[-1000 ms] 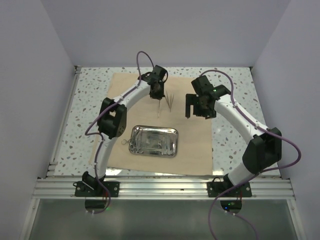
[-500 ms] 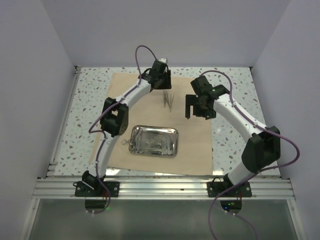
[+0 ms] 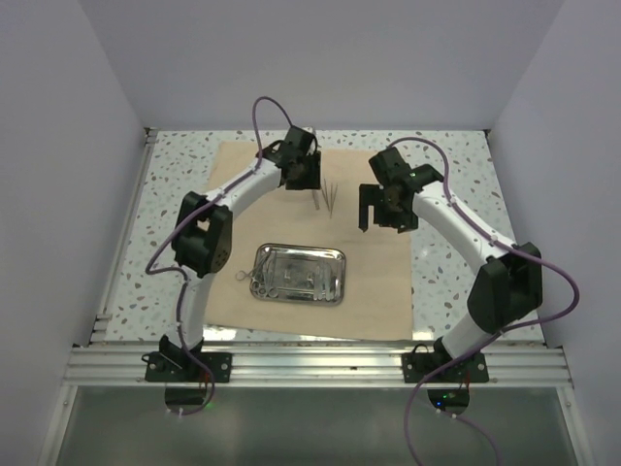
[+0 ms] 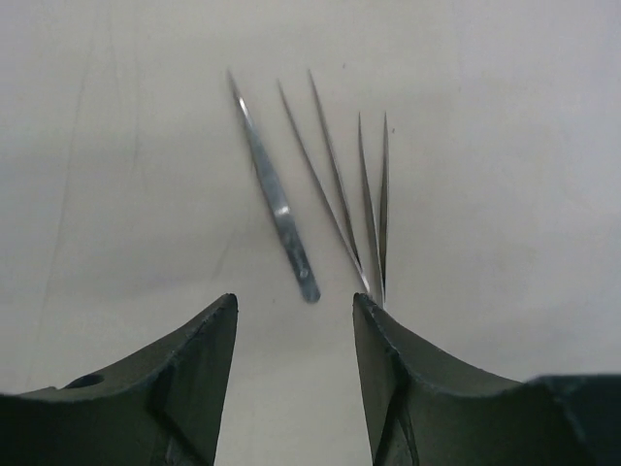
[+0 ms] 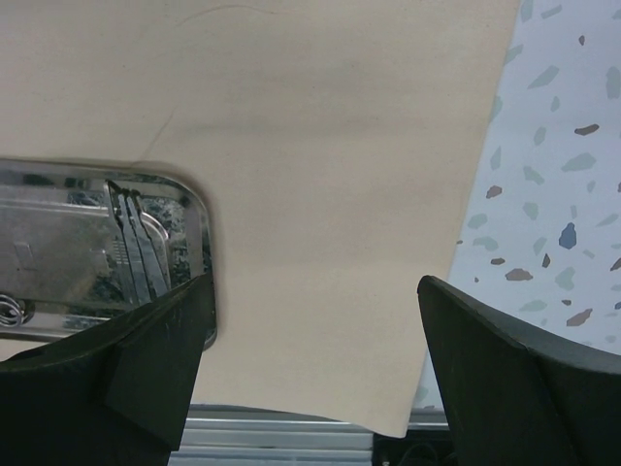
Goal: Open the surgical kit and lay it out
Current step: Place the medical item in the surgical kit, then pick up the medical item from the container.
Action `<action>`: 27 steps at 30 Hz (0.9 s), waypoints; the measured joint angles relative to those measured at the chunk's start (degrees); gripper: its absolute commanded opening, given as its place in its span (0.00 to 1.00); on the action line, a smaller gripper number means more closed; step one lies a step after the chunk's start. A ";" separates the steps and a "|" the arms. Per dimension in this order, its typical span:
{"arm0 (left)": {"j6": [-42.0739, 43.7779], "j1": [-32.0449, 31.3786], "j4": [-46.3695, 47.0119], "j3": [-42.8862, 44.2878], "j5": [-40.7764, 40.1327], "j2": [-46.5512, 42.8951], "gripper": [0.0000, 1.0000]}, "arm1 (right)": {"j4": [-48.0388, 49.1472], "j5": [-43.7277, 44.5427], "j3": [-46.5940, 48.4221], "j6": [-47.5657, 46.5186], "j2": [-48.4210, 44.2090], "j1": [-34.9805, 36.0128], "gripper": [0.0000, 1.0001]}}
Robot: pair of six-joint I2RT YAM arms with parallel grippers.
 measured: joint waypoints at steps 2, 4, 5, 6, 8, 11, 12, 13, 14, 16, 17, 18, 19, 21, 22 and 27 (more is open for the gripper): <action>0.04 -0.59 -1.27 -5.79 -0.28 -4.92 0.54 | 0.17 -0.35 -0.02 0.11 -0.13 0.00 0.91; 0.04 -2.10 -2.62 -12.20 -0.81 -10.64 0.53 | 0.57 -1.01 -0.33 0.22 -0.55 0.00 0.91; 0.04 -3.28 -3.19 -14.84 -1.05 -13.07 0.53 | 0.76 -1.20 -0.63 0.26 -0.96 0.00 0.91; 0.00 -4.74 -3.32 -17.35 -1.25 -15.34 0.53 | 1.11 -1.40 -1.11 0.31 -1.55 0.00 0.91; -0.22 -8.00 -3.89 -21.22 -1.53 -18.45 0.50 | 1.73 -1.92 -2.36 0.61 -2.93 0.00 0.91; -1.38 -12.63 -4.37 -25.18 -1.51 -19.89 0.47 | 2.75 -2.84 -4.90 0.92 -5.16 0.00 0.91; -1.75 -13.46 -4.46 -25.92 -1.51 -19.82 0.47 | 3.02 -2.95 -5.75 1.07 -5.88 0.00 0.91; -2.38 -14.32 -5.05 -26.80 -1.60 -19.61 0.46 | 3.13 -3.10 -7.02 1.25 -6.99 0.00 0.91; -2.78 -14.73 -5.62 -27.28 -1.73 -19.39 0.45 | 3.02 -3.19 -8.02 1.33 -8.07 0.00 0.91; -3.72 -15.06 -6.25 -27.52 -2.27 -18.78 0.43 | 3.13 -3.32 -10.03 1.55 -10.51 0.00 0.91; -4.11 -15.17 -6.40 -27.52 -2.71 -18.40 0.43 | 2.97 -3.30 -11.06 1.68 -11.98 0.00 0.91; -4.39 -15.32 -6.47 -27.52 -3.13 -17.99 0.41 | 2.89 -3.30 -11.96 1.70 -13.44 0.00 0.91; -5.03 -15.37 -6.49 -27.52 -3.63 -17.55 0.40 | 2.84 -3.28 -12.74 1.73 -14.88 0.00 0.91; -5.73 -15.43 -6.56 -27.52 -4.31 -16.50 0.39 | 2.56 -3.21 -13.99 1.70 -17.40 0.00 0.92; -6.21 -15.47 -6.58 -27.50 -4.59 -15.89 0.38 | 2.29 -3.10 -14.47 1.70 -18.47 0.00 0.92; -7.72 -15.87 -6.62 -27.47 -5.03 -13.33 0.37 | 1.01 -2.64 -15.96 1.60 -21.16 0.00 0.92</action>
